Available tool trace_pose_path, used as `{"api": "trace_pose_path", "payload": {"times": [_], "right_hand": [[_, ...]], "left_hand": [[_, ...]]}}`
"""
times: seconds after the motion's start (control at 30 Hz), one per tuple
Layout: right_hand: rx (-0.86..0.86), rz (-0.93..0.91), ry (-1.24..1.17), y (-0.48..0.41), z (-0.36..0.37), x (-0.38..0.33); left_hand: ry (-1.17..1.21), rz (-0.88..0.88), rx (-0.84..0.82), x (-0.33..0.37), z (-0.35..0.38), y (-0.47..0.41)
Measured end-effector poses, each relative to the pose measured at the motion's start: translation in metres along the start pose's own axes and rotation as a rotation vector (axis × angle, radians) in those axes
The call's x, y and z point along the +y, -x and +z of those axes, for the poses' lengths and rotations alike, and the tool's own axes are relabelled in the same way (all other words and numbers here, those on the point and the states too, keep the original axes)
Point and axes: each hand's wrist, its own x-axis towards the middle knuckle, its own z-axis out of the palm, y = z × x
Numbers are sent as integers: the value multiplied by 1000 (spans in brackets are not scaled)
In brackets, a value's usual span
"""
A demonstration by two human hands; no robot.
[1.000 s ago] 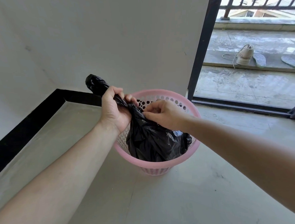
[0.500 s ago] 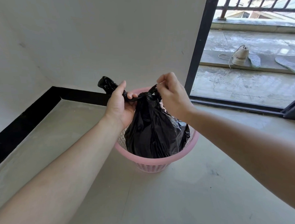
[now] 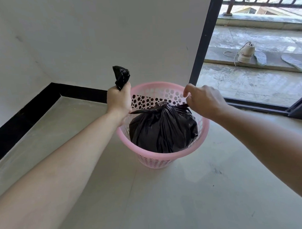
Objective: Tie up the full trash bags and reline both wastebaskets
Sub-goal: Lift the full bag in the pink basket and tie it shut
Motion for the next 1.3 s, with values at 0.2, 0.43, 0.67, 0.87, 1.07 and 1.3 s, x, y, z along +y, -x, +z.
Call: {"api": "trace_pose_path", "payload": {"times": [0.2,0.43,0.67,0.87,1.07,1.3], "right_hand": [[-6,-3,133,-2,7,14],[44,78,145,-3,2,28],[-38,160,190,-16,-11,10],[-118,196,335,-25,-33,-8],[-334,250,-419,-33,-46,-23],[-531,278,-896,-13,-26,-37]], "left_hand": [[-192,61,26,-6,5,-4],[-241,59,-29,-17,1,1],[87,-2,-90,-22,-32,-2],[103,15,-187,-10,-7,9],[-65,-50,-325,-23,15,13],[-199,-464,-214,-35,18,25]]}}
